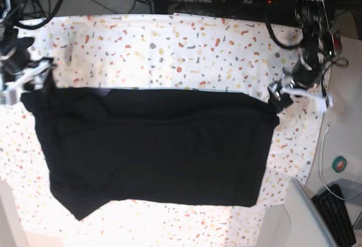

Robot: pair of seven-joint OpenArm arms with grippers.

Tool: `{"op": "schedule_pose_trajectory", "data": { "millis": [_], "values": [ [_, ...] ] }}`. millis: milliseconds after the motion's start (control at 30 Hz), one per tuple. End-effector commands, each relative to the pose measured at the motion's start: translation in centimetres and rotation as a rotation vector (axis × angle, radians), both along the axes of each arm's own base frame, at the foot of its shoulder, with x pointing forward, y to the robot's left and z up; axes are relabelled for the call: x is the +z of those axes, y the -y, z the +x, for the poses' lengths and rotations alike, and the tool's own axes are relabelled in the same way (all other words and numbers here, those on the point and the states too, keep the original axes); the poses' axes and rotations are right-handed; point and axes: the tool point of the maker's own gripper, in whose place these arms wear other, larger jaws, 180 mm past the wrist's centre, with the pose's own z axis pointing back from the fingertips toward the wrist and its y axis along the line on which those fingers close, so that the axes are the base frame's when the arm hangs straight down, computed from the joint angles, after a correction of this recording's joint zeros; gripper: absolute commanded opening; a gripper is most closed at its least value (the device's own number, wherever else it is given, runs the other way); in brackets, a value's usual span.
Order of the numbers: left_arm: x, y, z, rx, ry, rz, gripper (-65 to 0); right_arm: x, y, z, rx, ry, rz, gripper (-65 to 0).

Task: Layout the t-shirt on the table in an organized manner, then fold the t-shirt properly
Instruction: 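Release and regrasp the black shirt's edge with both grippers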

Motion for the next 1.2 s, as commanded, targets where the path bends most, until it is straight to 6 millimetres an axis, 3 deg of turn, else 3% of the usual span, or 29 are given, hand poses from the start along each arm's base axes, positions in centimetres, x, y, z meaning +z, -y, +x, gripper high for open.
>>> {"op": "schedule_pose_trajectory", "data": {
  "millis": [0, 67, 167, 200, 467, 567, 733, 867, 933, 1067, 1167],
  "values": [
    [2.2, -1.5, 0.8, 0.009, 0.087, 0.05, -12.7, 1.1, -0.7, 0.8, 0.038, 0.062, 0.007, -30.9],
    [1.8, -1.4, 0.0, -0.003, 0.081, 0.067, -27.8, 0.1, -1.3, 0.1, 0.044, 0.033, 0.027, -30.9],
    [0.8, 1.3, 0.3, -0.092, 0.052, 0.058, -60.2, -0.8, -1.6, 0.3, 0.043, 0.013, 0.048, -30.9],
    [0.6, 2.1, 0.8, -0.11, 0.051, 0.05, -65.0, -0.9, -1.6, 0.4, 0.042, 0.014, 0.05, -30.9],
    [-3.5, 6.4, 3.4, -0.131, -0.058, -0.015, -65.0, -0.7, -1.4, 0.6, 0.036, 0.022, 0.049, -31.1],
    [-2.9, 7.1, 5.0, -0.132, -0.041, -0.015, -65.0, -0.8, -1.4, 0.5, 0.036, 0.018, 0.049, -31.1],
    [-0.2, 8.9, 9.7, -0.13, 0.046, -0.054, -65.0, -0.9, -1.3, 0.4, 0.035, 0.013, 0.05, -31.1],
    [-1.4, 9.9, 12.7, -0.125, -0.002, -0.09, -65.0, -0.9, -1.3, 0.4, 0.035, 0.013, 0.05, -31.1],
    [-1.5, 10.5, 13.5, -0.139, -0.013, -0.092, -65.0, -0.9, -1.3, 0.4, 0.035, 0.013, 0.05, -31.1],
    [-0.6, 11.0, 13.0, -0.157, 0.023, -0.086, -65.0, -1.0, -1.1, 0.3, 0.035, 0.01, 0.046, -31.1],
    [0.0, 9.4, 11.9, -0.12, 0.049, -0.081, -65.0, -1.0, -1.0, 0.2, 0.034, 0.009, 0.043, -31.1]
  ]
}}
